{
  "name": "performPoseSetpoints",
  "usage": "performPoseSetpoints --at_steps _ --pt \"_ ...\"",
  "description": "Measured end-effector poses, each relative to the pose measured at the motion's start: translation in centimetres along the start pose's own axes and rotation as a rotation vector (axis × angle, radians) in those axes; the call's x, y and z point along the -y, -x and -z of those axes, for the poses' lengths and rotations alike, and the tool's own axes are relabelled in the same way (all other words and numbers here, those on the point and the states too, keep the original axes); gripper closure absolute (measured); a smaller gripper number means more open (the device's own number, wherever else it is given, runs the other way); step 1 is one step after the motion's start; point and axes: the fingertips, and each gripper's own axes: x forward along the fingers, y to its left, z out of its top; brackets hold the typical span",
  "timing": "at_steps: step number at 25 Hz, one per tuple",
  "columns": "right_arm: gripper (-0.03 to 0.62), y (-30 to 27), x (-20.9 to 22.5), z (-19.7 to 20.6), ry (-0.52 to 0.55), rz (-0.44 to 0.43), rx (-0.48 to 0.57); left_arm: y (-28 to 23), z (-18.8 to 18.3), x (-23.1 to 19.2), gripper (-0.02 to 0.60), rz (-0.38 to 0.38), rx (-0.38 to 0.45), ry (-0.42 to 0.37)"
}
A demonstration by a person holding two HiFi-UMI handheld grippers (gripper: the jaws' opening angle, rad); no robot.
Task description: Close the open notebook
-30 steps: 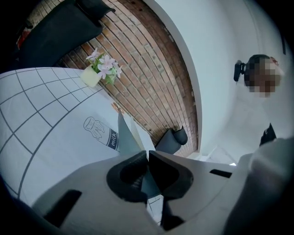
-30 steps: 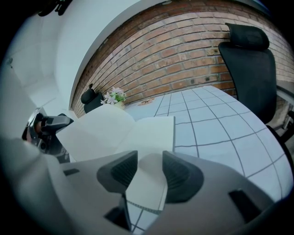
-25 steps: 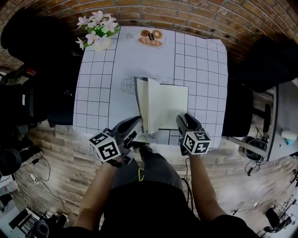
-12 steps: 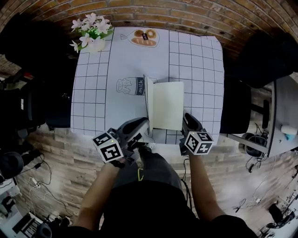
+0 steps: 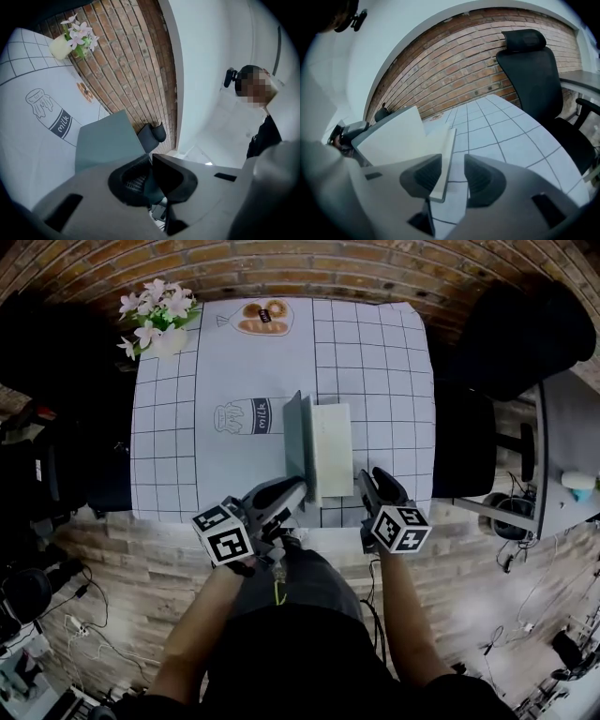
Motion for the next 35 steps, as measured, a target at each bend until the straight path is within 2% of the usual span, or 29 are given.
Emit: performPoseSetpoints --at_steps 2,6,8,11,13,16,21,25,28,31,35 --pt "0.433 0.3 0.2 0.1 -0.006 0.004 0.003 -0.7 0.4 0.0 0.551 0.016 -0.004 0.018" --pt "0.433 0.8 0.6 0.1 -0.015 0.011 0.006 -2.9 1.8 0.1 0.551 0.066 -0.013 0.106" --pt "0.433 1.2 0.8 -0.1 -0.017 0.015 0.011 -3.8 2.6 -0.1 0.551 0.065 -0.041 0.108" --pt "0.433 1.6 1.0 -0.3 -0.018 0.018 0.019 -4.4 4.4 -1.3 0.551 0.02 -0.114 0.071" --pt "0.433 1.7 1.0 -0.4 -0.019 0.019 0.023 -4.2 5.0 -2.0 0.551 -0.01 -0.134 0.064" --pt "0.433 1.8 1.0 -0.4 -0.019 0.021 0.023 -3.6 4.7 -2.5 0.551 -0.037 -0.129 0.031" --pt "0.439 1.6 0.5 -0.3 -0.012 0.019 0.019 -1.6 3.1 -3.8 0.551 -0.144 -0.109 -0.094" --pt "0.453 1.3 -0.3 -0.6 -0.004 0.022 0.016 0.0 1.8 -4.8 0.551 -0.206 -0.091 -0.119" --pt "0.48 1.3 -1.2 -0.8 0.006 0.025 0.016 1.3 0.9 -5.3 0.552 -0.252 -0.084 -0.138" --pt "0.562 1.3 -1.7 -1.1 0.032 0.044 0.005 2.7 0.1 -6.1 0.552 -0.321 -0.088 -0.168" --pt "0.58 1.0 -2.5 -1.9 0.056 0.064 0.006 4.2 -1.5 -6.8 0.555 -0.38 -0.078 -0.215"
